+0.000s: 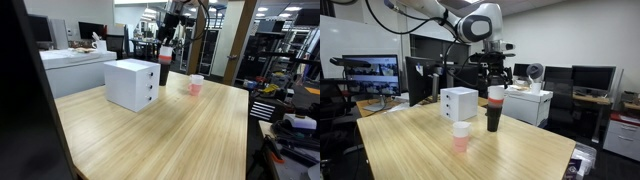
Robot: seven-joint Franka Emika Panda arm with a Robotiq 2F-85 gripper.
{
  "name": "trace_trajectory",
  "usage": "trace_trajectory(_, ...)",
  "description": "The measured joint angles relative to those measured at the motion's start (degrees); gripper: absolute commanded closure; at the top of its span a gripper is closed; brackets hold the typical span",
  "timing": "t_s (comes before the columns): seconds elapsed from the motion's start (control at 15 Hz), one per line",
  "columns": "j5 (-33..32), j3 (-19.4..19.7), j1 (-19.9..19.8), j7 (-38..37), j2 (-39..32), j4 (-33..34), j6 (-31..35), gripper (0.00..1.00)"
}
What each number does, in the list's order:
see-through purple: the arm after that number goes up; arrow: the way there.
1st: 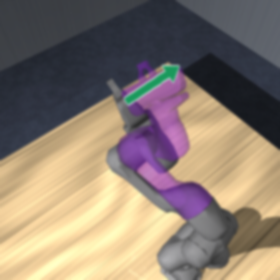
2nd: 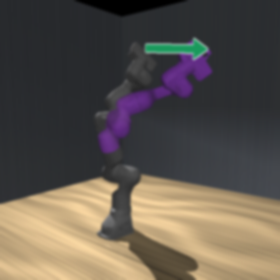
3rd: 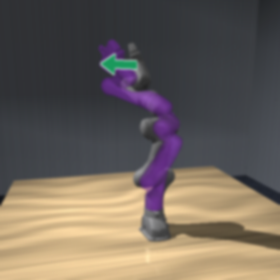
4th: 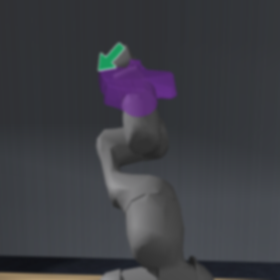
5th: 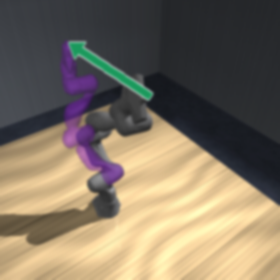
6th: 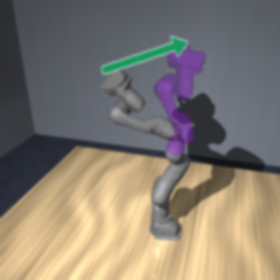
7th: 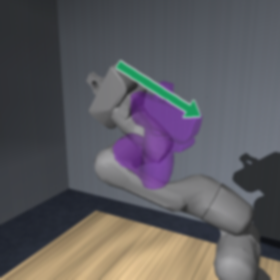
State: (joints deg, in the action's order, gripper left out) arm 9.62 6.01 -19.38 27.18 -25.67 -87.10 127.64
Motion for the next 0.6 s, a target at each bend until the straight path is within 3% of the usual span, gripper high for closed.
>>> trace_trajectory(0.6, 0.03, -0.82, -0.01, 0.0, -0.06, 0.99, -0.2, 0.0)
